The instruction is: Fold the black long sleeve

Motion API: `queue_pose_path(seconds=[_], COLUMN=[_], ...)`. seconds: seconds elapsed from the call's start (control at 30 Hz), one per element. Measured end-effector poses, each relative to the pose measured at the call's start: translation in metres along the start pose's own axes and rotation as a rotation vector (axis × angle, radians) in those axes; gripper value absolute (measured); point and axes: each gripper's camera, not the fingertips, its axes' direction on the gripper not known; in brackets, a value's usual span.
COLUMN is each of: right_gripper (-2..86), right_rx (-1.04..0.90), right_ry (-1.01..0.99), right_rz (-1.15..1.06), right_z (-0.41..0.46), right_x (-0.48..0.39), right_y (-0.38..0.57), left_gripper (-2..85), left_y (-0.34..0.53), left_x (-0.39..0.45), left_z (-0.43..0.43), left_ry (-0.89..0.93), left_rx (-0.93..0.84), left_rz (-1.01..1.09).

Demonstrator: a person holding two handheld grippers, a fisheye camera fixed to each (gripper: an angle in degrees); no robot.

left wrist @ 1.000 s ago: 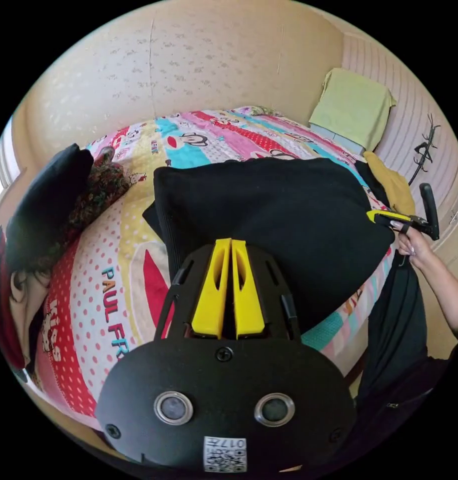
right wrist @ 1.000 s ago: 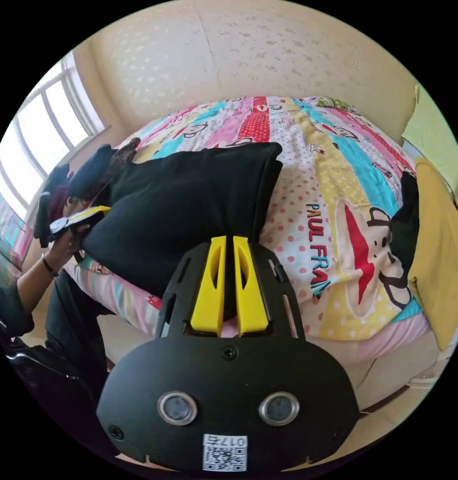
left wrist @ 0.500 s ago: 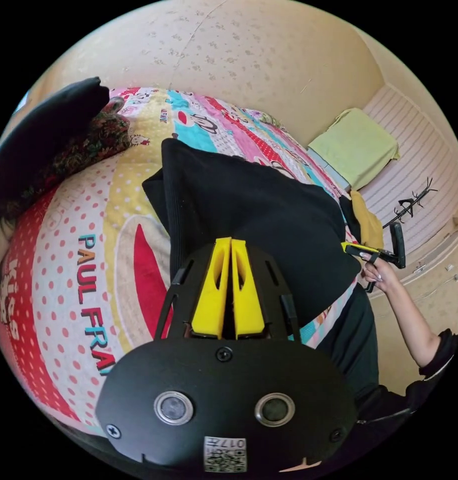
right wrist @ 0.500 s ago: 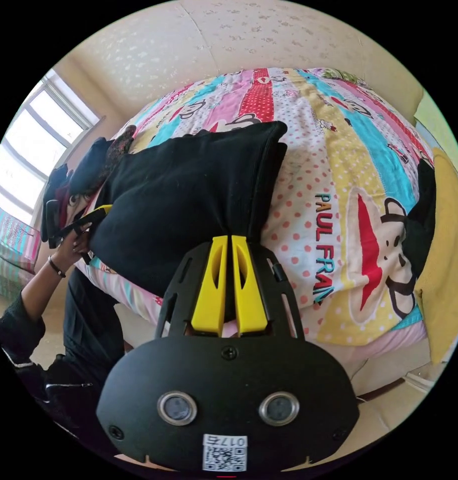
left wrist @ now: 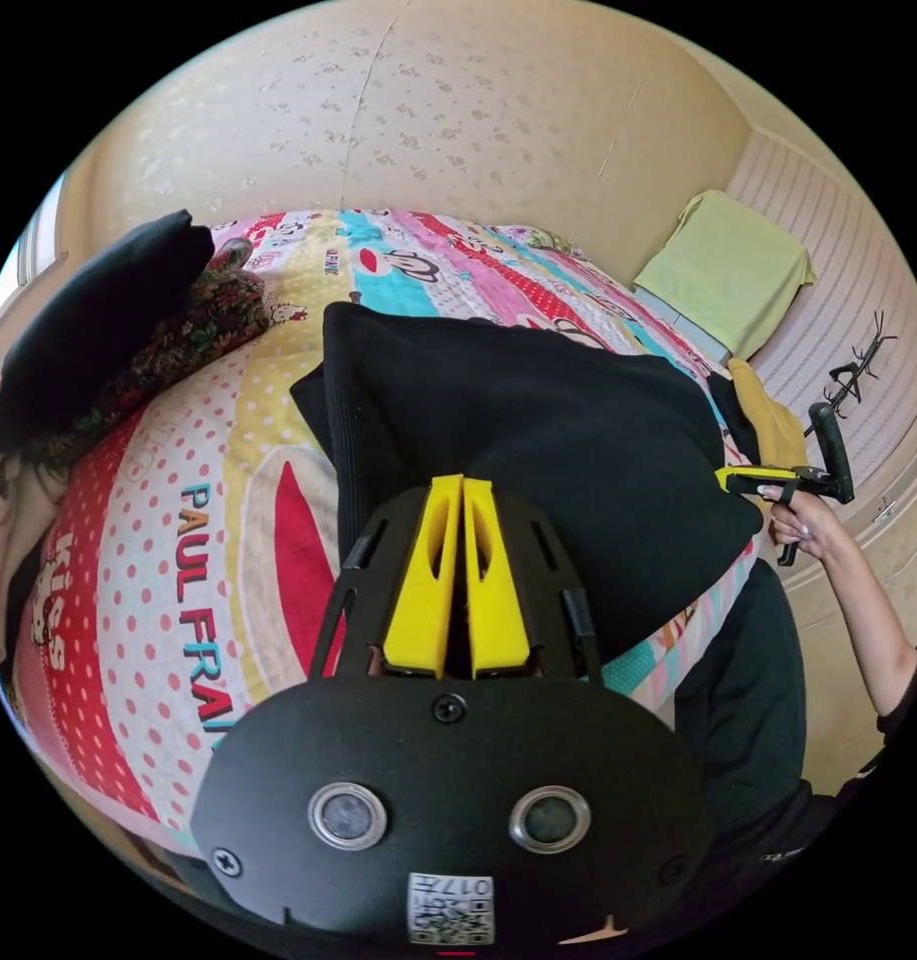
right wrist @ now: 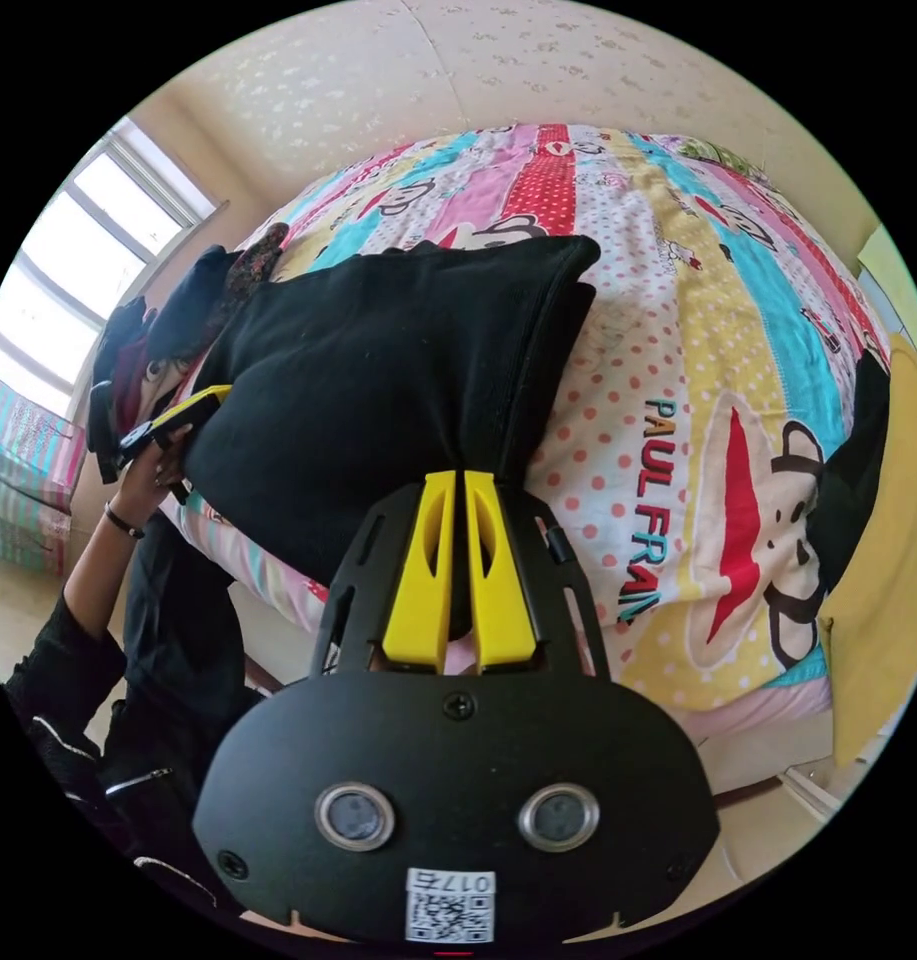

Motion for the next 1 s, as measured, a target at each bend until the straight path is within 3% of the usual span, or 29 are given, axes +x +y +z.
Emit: queue_pose_path(seconds=[0.27, 0.47, 0.57, 0.87, 1.0], right_gripper=[2.5, 2.6, 2.7, 2.5, 2.4], right_rx=[0.151, 0.370, 0.613, 0.603, 0.610], right_ry=[0.092, -0.094, -0.138, -0.318, -0.275], right_rz=[-0.019, 0.071, 0.048, 0.115, 0.101], right_z=[0.003, 0.004, 0.009, 0.012, 0.013], right_x=[-0.002, 0.035, 0.045, 0.084, 0.085], right_y=[0.043, 0.094, 0.137, 0.156, 0.163], left_gripper=[-0.6, -0.6, -0.7, -0.9, -0.8], left_y=[0.014, 0.023, 0.027, 0.037, 0.040], left_x=[0.000, 0.001, 0.011, 0.015, 0.013], left_z=[0.007, 0.011, 0.014, 0.017, 0.017], left_ry=[-0.012, -0.013, -0.067, -0.080, -0.071], left_rx=[0.016, 0.027, 0.031, 0.039, 0.039], left_rz=[0.003, 0.006, 0.034, 0.040, 0.036])
